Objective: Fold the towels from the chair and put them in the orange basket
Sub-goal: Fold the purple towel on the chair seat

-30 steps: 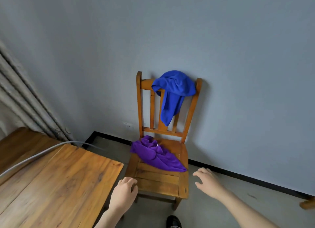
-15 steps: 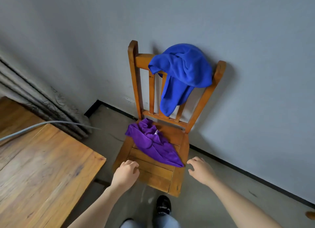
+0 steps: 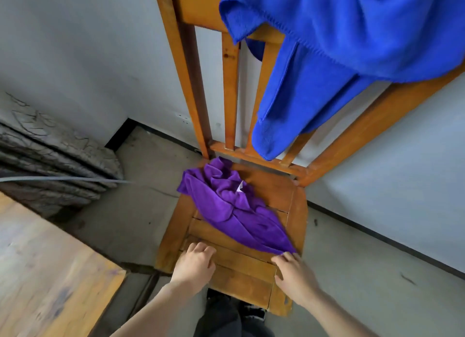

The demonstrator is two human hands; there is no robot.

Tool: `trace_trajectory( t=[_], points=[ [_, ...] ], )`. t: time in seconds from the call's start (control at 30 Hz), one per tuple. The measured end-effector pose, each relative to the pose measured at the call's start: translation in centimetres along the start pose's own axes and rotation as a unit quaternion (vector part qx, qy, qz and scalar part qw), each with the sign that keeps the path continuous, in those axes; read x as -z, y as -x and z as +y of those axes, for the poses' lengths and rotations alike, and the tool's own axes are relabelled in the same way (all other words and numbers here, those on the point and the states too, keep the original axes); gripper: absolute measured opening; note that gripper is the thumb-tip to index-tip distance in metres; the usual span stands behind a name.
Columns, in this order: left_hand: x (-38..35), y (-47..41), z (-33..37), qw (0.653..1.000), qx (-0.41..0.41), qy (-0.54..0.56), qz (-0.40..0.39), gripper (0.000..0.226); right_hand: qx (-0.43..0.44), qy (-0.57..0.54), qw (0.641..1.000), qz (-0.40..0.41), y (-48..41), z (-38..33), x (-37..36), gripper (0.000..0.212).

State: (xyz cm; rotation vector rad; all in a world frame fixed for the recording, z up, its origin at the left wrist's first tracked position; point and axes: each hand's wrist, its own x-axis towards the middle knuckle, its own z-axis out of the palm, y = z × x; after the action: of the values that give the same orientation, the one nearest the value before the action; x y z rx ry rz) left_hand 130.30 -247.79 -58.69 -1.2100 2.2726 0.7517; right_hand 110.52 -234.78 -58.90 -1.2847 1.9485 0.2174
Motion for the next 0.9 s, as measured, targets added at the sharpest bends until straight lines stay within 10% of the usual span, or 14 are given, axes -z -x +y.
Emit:
trace_trajectory(
  t=[0.47,0.9],
  points=[
    [-4.7,-8.1,0.7,0.961,-0.153,-0.207,-0.099,0.063,-0.032,0.046,0.991,0.123,-9.4,-0.5,-5.1,0.074],
    [-4.1,-5.8,3.5,0.976,-0.127,-0.165,-0.061,0.073,-0.014,-0.081,0.992,0.091,-3.2,-1.0,-2.5,0.006]
  ],
)
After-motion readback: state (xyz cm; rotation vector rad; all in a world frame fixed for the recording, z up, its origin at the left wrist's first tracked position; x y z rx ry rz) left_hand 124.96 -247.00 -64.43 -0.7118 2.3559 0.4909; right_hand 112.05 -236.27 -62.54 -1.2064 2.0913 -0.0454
